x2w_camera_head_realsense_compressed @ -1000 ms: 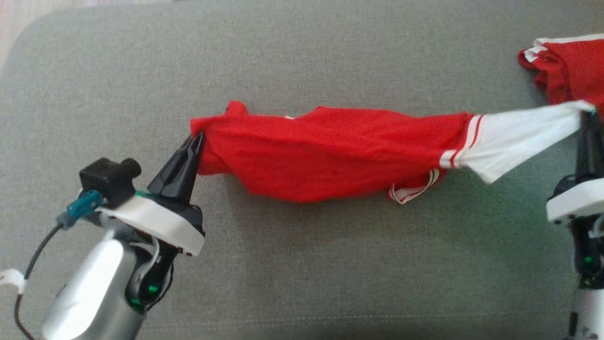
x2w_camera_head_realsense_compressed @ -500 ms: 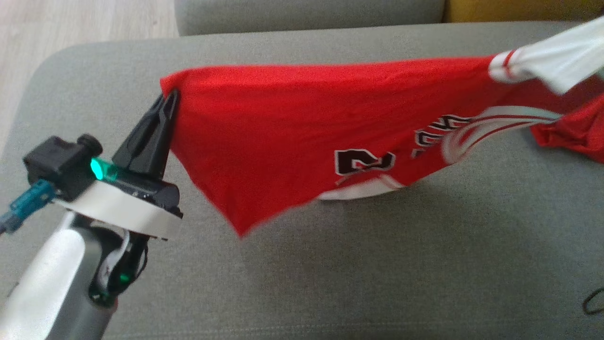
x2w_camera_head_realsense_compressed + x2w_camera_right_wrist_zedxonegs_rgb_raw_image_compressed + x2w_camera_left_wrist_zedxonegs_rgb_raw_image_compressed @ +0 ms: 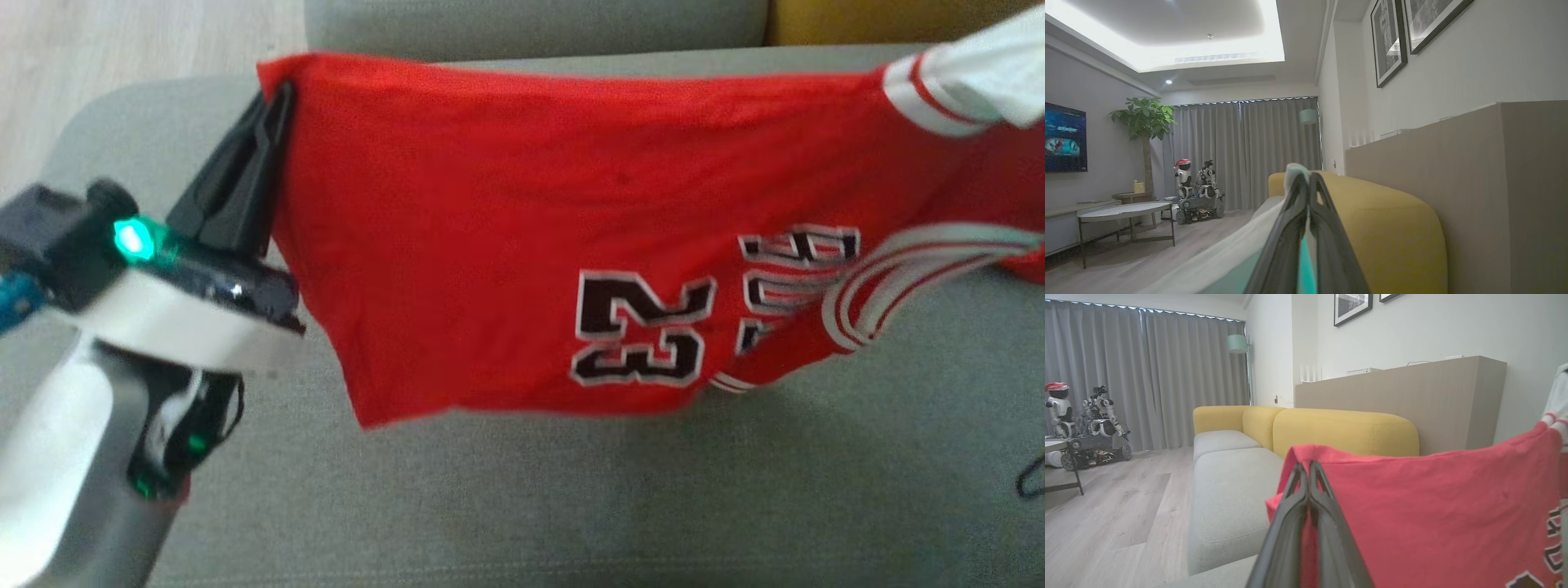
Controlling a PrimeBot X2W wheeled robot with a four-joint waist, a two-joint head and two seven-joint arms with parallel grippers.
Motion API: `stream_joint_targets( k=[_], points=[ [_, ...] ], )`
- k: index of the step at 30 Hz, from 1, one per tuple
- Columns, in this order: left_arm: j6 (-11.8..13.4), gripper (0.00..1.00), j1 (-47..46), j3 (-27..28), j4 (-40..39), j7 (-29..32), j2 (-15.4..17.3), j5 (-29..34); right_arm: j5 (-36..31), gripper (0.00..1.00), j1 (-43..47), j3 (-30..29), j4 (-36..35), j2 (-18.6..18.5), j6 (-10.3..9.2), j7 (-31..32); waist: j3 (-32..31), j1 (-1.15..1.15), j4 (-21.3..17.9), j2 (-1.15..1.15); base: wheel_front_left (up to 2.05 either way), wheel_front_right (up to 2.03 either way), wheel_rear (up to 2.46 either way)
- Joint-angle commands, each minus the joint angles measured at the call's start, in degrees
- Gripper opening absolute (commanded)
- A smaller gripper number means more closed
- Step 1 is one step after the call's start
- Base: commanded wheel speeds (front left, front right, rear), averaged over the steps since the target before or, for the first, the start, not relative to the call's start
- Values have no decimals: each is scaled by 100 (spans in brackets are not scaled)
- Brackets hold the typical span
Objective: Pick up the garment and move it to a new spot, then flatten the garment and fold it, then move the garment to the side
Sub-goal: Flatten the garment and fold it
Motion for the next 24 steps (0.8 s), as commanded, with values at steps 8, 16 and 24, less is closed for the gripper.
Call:
stream_joint_targets(
  k=[8,16,24],
  points=[
    [-547,0,-2105,300,1374,-270,-194,-208,357,0,-2115,689,1378,-313,-4,-289,559,0,-19,0,0,0,0],
    [-890,0,-4507,297,3969,-1056,-738,37,285,0,-4861,1321,3889,-200,-4,-1493,1035,0,62,0,0,0,0],
    [-863,0,-5466,293,6278,-1309,-1227,303,13,0,-5911,1489,6628,288,-4,-2357,1240,0,-66,0,0,0,0]
  ],
)
